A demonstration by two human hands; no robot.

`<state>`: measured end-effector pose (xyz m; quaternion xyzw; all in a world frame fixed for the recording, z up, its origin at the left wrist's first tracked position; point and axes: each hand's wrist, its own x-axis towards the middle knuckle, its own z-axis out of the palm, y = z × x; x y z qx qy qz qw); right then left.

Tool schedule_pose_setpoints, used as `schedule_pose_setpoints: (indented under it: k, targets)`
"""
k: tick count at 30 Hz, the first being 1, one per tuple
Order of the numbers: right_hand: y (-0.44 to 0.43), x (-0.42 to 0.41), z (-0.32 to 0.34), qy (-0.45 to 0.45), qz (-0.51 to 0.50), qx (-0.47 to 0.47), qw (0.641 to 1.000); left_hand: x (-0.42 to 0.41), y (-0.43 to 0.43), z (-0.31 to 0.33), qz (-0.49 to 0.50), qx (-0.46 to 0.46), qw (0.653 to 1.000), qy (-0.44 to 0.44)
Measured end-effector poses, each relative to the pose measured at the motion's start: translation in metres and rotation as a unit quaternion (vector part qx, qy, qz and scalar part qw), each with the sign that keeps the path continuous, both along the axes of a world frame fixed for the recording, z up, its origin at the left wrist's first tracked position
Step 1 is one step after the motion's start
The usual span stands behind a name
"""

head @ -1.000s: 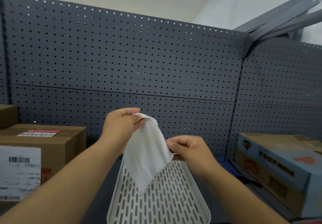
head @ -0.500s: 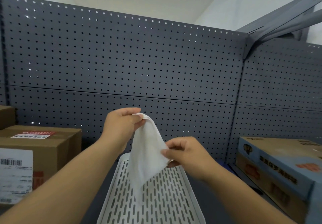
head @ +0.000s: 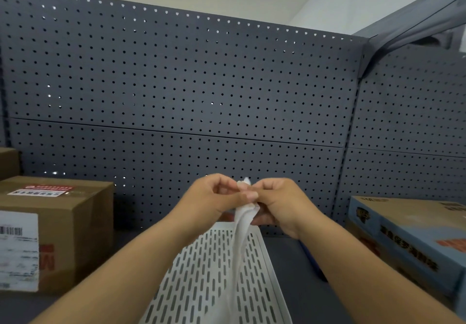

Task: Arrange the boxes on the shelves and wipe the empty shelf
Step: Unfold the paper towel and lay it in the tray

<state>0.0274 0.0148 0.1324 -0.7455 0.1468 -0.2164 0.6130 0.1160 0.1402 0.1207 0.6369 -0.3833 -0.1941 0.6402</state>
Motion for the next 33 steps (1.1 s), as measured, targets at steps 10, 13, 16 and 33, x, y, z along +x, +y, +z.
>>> schedule_pose_setpoints:
  k: [10,13,16,33]
  targets:
    - [-0.015,0.004,-0.009,0.009,0.022,0.101,0.995,0.012,-0.005,-0.012,0.040,-0.011,0.999,0.034]
    - [-0.024,0.002,-0.007,-0.014,0.018,0.108,0.994,0.024,-0.003,-0.014,0.087,-0.009,0.994,0.071]
    - [-0.034,-0.001,-0.002,-0.003,-0.040,0.041,0.998,0.041,0.001,-0.017,0.166,-0.005,0.983,0.076]
    - [-0.045,-0.023,0.034,0.001,-0.082,-0.266,0.960,0.051,0.016,-0.021,0.252,0.089,0.951,-0.158]
